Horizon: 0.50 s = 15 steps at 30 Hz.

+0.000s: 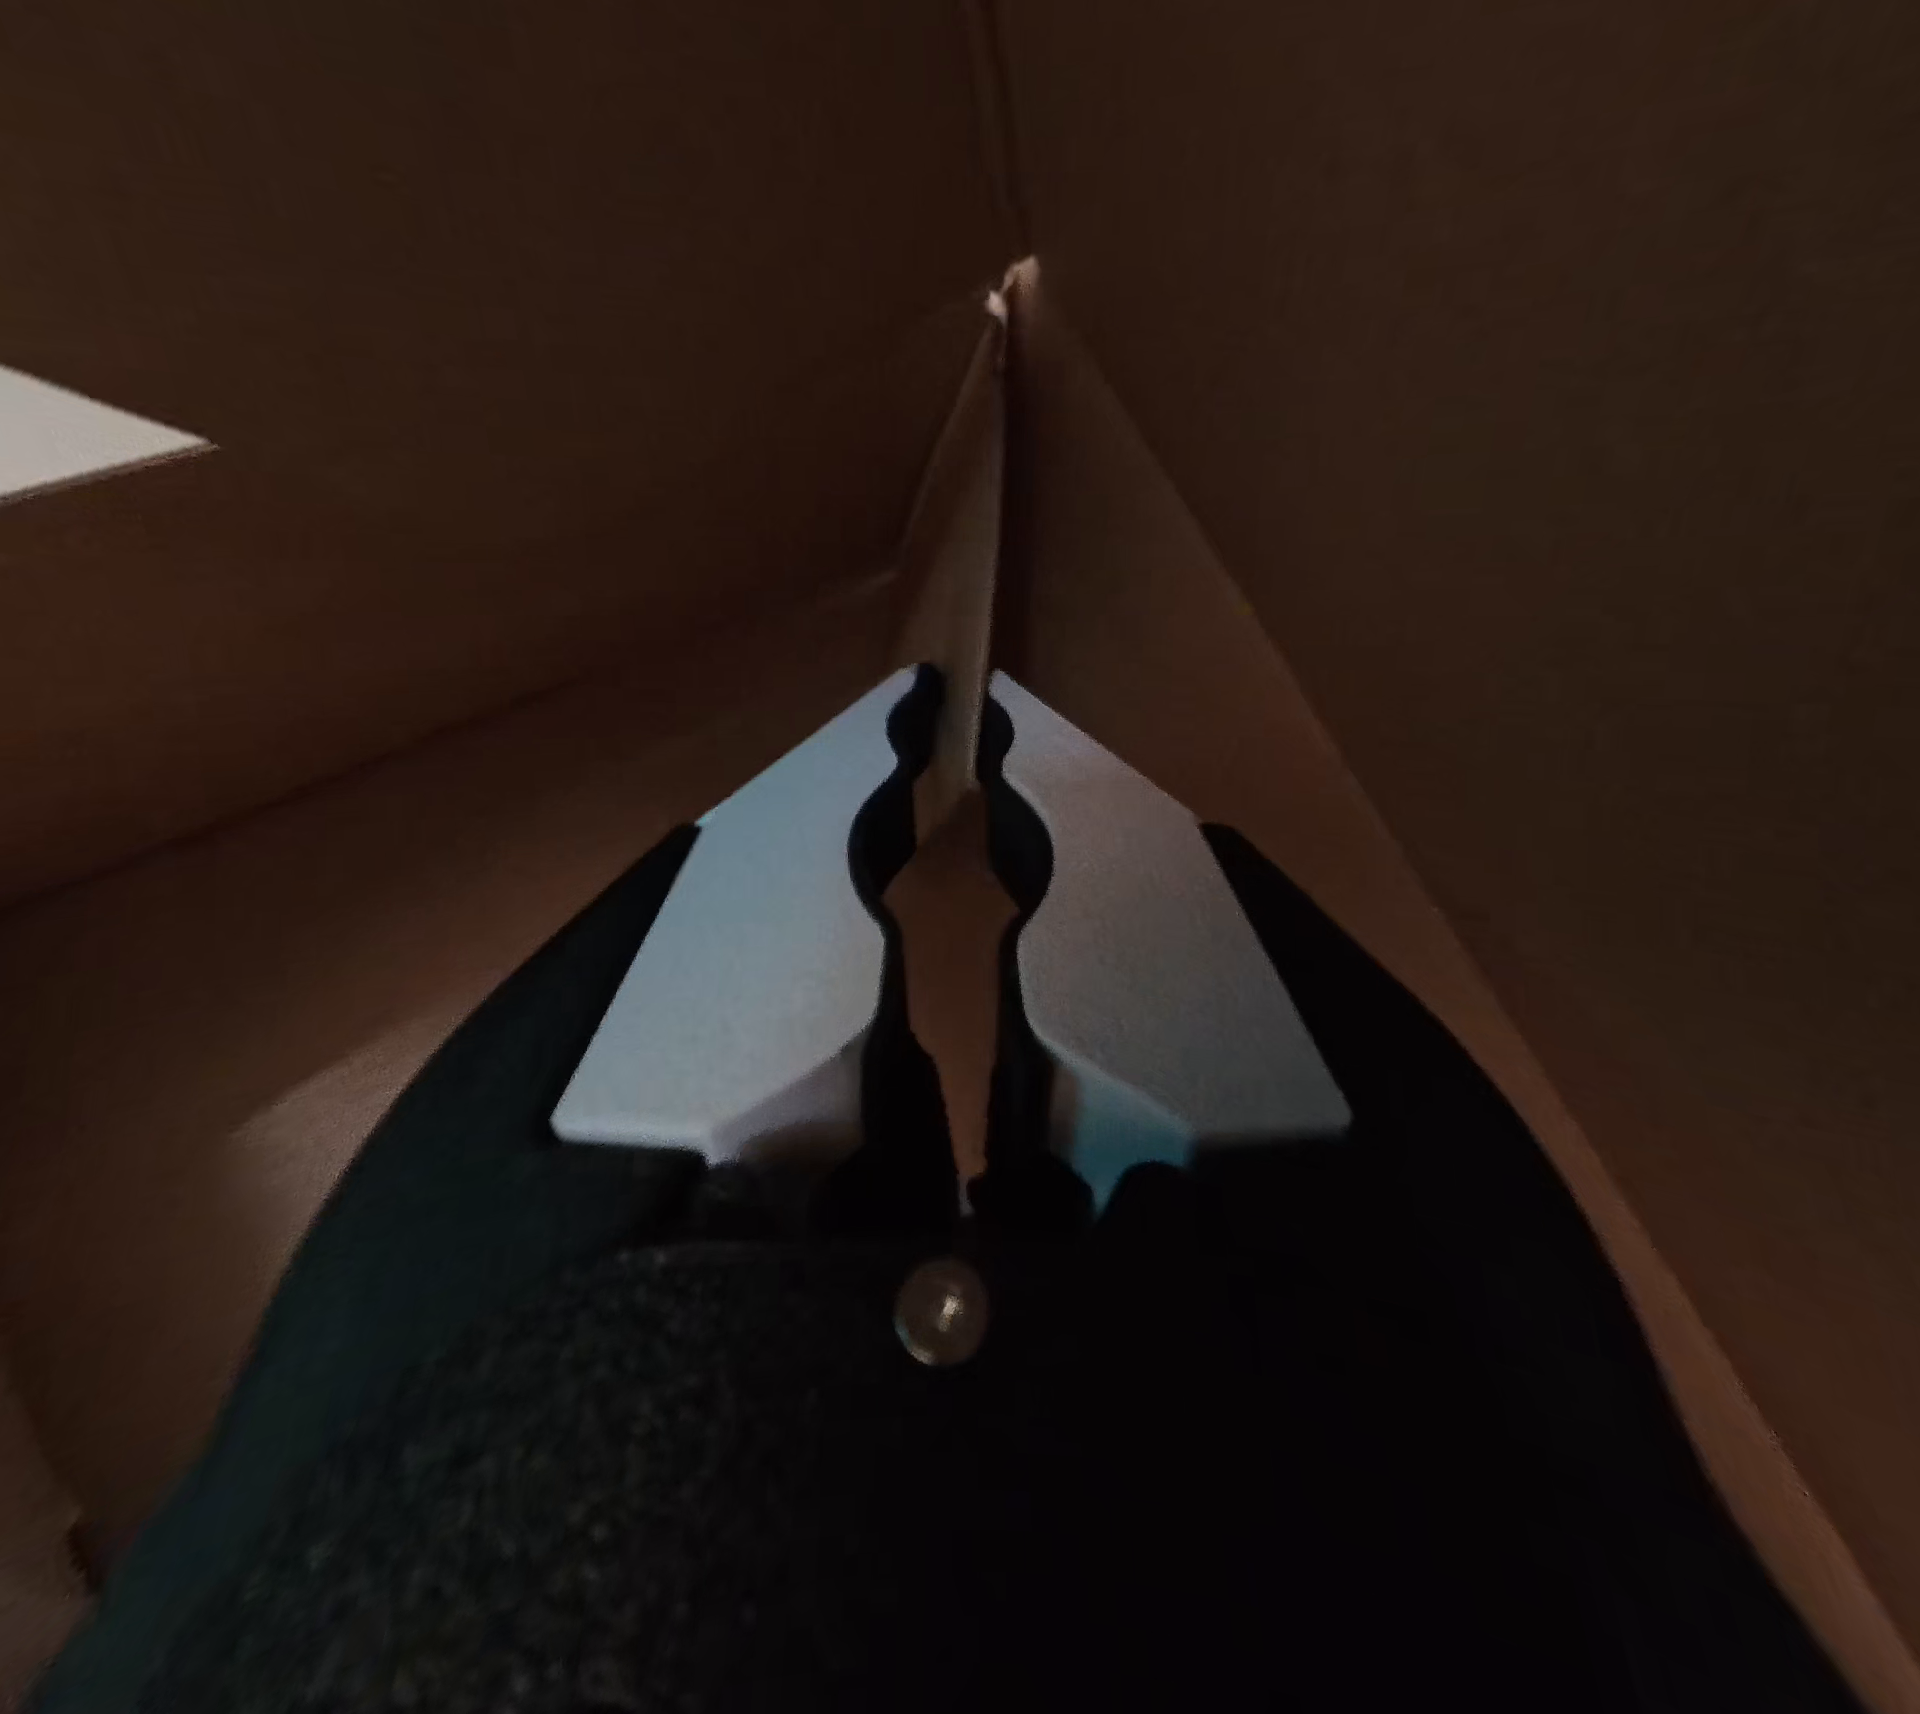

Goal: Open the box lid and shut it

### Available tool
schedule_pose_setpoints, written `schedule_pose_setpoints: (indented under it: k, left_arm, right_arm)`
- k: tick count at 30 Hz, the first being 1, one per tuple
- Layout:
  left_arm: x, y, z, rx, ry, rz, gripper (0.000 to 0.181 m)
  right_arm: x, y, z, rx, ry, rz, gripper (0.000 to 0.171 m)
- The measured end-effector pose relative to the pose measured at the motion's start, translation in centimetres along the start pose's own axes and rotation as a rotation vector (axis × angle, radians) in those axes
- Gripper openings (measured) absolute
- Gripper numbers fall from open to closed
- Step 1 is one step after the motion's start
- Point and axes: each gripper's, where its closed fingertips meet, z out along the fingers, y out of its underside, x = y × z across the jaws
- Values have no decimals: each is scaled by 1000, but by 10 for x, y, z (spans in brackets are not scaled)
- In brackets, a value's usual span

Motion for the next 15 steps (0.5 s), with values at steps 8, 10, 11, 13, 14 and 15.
schedule_pose_setpoints:
  k: [8,10,11,13,14,15]
  left_arm:
    - [5,1,1,-7,-2,23,1]
    - [4,2,1,-8,2,20,1]
    - [4,3,1,-8,3,17,1]
    - [4,4,1,-6,3,9,1]
    - [4,5,0,-4,1,11,1]
    - [5,5,0,-1,-3,14,1]
  right_arm:
    - [-7,-21,-93,126,194,-172,17]
    - [-7,-22,-144,202,256,-113,21]
    - [-5,-21,-173,249,286,-44,23]
    - [0,-13,-234,372,344,122,29]
    - [2,-7,-266,449,382,198,29]
    - [8,4,-295,521,443,266,29]
